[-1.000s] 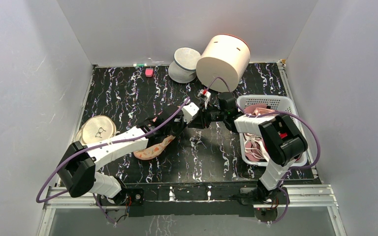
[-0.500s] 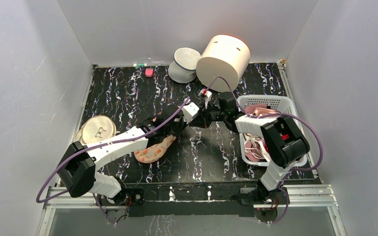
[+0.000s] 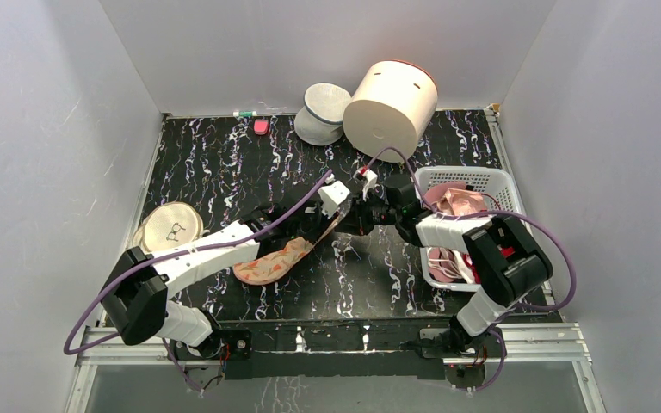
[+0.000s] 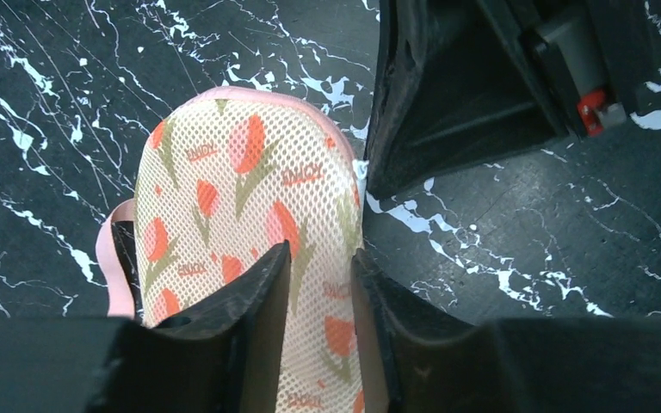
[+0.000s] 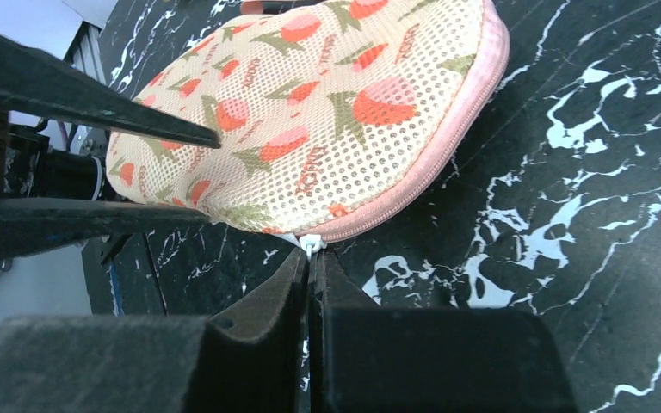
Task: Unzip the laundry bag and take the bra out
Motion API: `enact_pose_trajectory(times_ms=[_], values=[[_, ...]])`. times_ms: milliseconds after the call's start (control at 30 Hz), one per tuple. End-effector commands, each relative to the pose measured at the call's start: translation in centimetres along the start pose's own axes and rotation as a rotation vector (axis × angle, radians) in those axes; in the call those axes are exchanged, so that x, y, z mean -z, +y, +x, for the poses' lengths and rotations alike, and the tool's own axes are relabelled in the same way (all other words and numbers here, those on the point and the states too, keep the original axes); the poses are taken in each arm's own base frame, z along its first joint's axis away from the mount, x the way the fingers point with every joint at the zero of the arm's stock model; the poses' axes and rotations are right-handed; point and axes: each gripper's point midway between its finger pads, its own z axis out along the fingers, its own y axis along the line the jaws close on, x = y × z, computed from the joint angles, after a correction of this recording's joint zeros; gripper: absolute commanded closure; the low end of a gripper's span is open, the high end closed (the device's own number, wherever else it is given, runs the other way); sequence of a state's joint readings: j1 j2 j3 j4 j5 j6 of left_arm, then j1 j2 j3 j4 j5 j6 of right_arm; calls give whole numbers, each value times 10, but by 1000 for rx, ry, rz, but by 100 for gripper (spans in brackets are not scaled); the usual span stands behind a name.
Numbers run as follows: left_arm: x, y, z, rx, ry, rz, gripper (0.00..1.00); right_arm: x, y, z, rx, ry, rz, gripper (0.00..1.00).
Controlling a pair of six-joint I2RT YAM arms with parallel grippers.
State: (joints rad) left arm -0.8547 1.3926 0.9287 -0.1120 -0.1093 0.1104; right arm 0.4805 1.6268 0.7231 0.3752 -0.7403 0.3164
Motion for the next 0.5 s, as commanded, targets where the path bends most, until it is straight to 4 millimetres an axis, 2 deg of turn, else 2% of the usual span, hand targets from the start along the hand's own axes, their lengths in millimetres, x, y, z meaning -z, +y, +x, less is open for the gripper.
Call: enact_pose_trajectory(times_ms=[0, 100, 233, 367, 400, 467], values=[[4, -4, -14, 17, -48, 29, 65, 6, 23, -31, 57, -115, -10, 100], [3, -7, -13, 23, -60, 38, 52, 11, 32, -34, 50, -138, -18, 100], [15, -9, -24, 42, -118, 57, 37, 13, 40, -33, 46, -146, -24, 100], [22, -13, -27, 60, -143, 79, 28, 13, 43, -30, 35, -139, -37, 100], [23, -16, -28, 58, -144, 90, 21, 12, 44, -29, 34, -134, -42, 100], [25, -19, -27, 49, -133, 102, 17, 12, 45, -29, 31, -131, -47, 100]])
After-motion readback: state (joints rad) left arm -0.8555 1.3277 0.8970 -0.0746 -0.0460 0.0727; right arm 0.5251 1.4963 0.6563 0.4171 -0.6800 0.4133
